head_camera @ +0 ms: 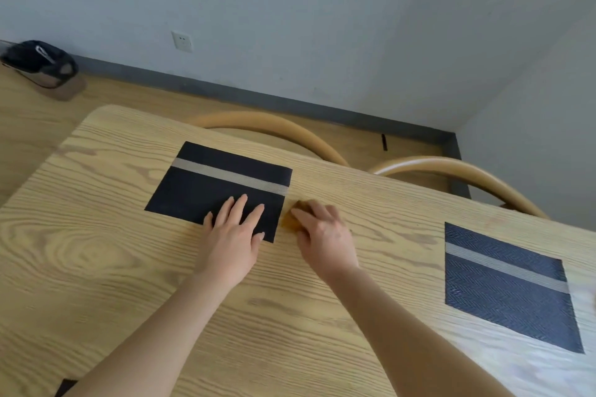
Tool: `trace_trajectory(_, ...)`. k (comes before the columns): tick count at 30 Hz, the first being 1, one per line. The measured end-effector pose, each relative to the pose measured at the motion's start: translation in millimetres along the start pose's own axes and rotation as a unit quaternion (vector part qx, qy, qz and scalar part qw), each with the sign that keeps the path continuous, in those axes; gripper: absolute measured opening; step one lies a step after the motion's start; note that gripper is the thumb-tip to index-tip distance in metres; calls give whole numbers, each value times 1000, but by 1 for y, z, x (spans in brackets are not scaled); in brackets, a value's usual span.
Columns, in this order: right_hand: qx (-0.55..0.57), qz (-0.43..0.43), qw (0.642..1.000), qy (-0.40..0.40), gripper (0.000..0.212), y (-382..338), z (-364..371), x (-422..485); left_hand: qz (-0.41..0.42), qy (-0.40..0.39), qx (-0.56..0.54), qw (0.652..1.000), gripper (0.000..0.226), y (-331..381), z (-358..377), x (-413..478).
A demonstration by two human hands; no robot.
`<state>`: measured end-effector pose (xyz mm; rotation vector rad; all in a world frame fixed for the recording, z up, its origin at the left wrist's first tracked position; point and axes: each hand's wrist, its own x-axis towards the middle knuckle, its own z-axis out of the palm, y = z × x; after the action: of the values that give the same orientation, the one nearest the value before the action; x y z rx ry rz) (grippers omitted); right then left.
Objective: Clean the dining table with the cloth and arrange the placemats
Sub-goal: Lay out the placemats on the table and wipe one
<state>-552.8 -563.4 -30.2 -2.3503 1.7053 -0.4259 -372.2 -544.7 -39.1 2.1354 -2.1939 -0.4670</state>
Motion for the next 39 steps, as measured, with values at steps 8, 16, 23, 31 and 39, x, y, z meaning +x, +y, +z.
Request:
trace_trajectory(8,127,176,972,90,41,77,-46,-18,47,80,18,996,51,46,9,3)
trace_trajectory(16,-18,427,895,126,37,277,-128,-64,208,56,-28,976,50,188,22,20)
trace_trajectory(23,-12,413,907,78,40,288,-116,-37,232,23,-20,972,51,230,38,23)
trace_trajectory(31,168,332,920,125,42,233,-126,-48,291,-68,-16,954,57,280,56,8)
trace_trajectory(39,162,444,856,210,47,250,-169,-212,343,-104,-28,933,56,351,57,-38)
